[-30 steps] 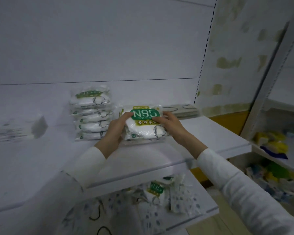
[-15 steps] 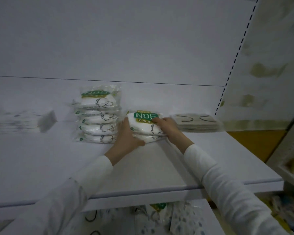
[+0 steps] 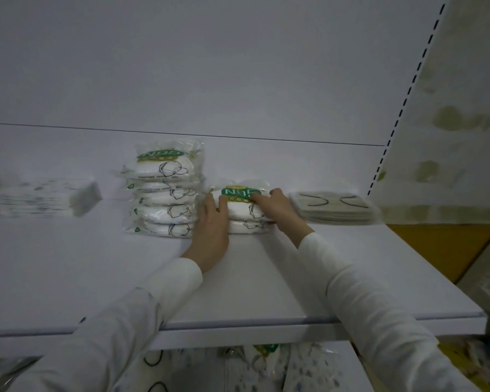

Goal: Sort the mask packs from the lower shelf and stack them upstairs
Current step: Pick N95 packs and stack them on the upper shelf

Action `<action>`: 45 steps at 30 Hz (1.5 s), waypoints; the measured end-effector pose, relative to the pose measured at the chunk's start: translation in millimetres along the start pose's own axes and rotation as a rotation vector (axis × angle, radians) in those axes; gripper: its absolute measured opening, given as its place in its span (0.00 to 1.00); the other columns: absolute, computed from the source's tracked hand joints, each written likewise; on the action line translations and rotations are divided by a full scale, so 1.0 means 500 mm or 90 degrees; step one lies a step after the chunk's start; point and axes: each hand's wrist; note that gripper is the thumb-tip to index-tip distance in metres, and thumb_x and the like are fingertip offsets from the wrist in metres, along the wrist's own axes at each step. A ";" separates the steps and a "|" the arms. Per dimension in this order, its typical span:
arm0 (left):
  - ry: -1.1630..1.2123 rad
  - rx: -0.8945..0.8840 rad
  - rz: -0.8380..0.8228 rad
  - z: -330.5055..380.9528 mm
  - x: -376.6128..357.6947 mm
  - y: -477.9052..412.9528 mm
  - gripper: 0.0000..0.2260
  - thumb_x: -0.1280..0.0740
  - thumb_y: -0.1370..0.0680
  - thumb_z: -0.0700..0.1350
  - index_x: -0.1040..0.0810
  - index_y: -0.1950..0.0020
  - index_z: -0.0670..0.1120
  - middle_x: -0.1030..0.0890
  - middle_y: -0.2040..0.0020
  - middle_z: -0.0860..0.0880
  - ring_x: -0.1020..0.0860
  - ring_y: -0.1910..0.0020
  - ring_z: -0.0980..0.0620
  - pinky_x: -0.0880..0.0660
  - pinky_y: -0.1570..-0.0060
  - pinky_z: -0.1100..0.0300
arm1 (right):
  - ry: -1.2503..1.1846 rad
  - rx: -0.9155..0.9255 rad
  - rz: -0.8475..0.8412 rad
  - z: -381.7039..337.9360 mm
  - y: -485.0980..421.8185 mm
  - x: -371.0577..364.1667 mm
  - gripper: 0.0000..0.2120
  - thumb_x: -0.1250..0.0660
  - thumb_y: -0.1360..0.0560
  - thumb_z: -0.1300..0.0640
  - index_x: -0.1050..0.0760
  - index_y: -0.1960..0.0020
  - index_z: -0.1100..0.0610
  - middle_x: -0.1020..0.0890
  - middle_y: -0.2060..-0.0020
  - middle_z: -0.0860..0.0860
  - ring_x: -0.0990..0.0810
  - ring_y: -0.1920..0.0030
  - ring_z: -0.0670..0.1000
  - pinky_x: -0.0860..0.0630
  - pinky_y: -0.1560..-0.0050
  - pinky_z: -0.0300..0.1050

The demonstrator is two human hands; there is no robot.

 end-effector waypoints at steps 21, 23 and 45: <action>-0.176 -0.143 0.079 0.066 0.104 0.141 0.12 0.37 0.25 0.45 0.25 0.46 0.40 0.20 0.52 0.40 0.24 0.50 0.39 0.33 0.56 0.51 | 0.437 0.593 0.053 0.050 0.201 0.109 0.24 0.39 0.27 0.46 0.28 0.35 0.56 0.23 0.37 0.52 0.27 0.38 0.57 0.30 0.40 0.51; -0.161 -0.151 0.072 0.084 0.106 0.182 0.13 0.39 0.23 0.47 0.25 0.44 0.41 0.20 0.51 0.42 0.24 0.50 0.40 0.36 0.58 0.53 | 0.460 0.618 0.050 0.076 0.243 0.134 0.22 0.38 0.25 0.46 0.28 0.35 0.55 0.23 0.37 0.51 0.26 0.39 0.56 0.29 0.41 0.51; 0.262 0.041 -0.237 -0.079 -0.181 0.647 0.14 0.29 0.28 0.38 0.24 0.44 0.46 0.22 0.57 0.53 0.22 0.66 0.52 0.22 0.64 0.56 | 0.319 0.342 0.031 0.631 0.513 0.138 0.13 0.41 0.27 0.58 0.18 0.54 0.59 0.15 0.58 0.53 0.19 0.59 0.53 0.21 0.64 0.48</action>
Point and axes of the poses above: each hand's wrist, its own y-axis away from the middle knuckle, its own x-axis out of the back of the hand, z = x × y
